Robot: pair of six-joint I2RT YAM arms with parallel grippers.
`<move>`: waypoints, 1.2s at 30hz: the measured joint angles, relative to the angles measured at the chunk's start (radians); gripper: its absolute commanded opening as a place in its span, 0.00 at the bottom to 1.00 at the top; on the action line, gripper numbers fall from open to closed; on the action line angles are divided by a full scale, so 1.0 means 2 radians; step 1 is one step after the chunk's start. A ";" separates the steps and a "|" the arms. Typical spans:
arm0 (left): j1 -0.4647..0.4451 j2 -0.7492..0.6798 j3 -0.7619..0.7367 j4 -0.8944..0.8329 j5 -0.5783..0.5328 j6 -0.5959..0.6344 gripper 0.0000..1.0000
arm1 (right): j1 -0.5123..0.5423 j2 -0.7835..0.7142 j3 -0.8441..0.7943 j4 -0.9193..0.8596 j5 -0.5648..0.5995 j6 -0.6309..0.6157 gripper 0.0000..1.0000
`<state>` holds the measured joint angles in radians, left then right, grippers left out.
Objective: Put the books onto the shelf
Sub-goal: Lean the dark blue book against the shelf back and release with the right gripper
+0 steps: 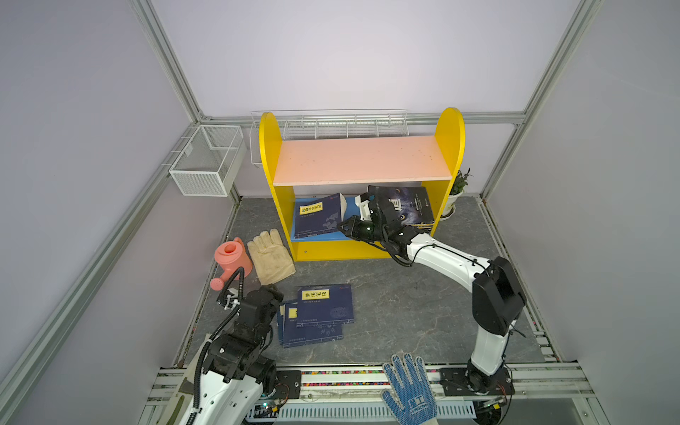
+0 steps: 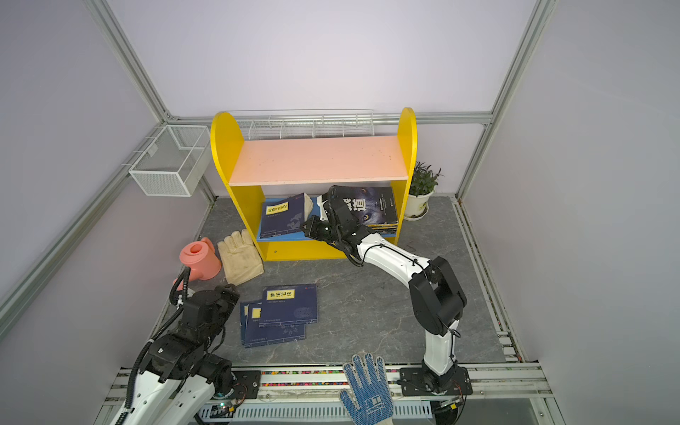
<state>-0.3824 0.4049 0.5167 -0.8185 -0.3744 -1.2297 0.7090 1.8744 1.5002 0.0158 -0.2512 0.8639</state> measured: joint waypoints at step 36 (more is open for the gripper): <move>0.000 0.030 0.000 0.010 0.004 0.008 0.84 | 0.007 0.029 0.042 -0.128 0.052 -0.039 0.61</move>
<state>-0.3824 0.4656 0.5167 -0.7979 -0.3656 -1.2144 0.7223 1.9324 1.5833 -0.2401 -0.1471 0.7849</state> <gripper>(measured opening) 0.835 0.632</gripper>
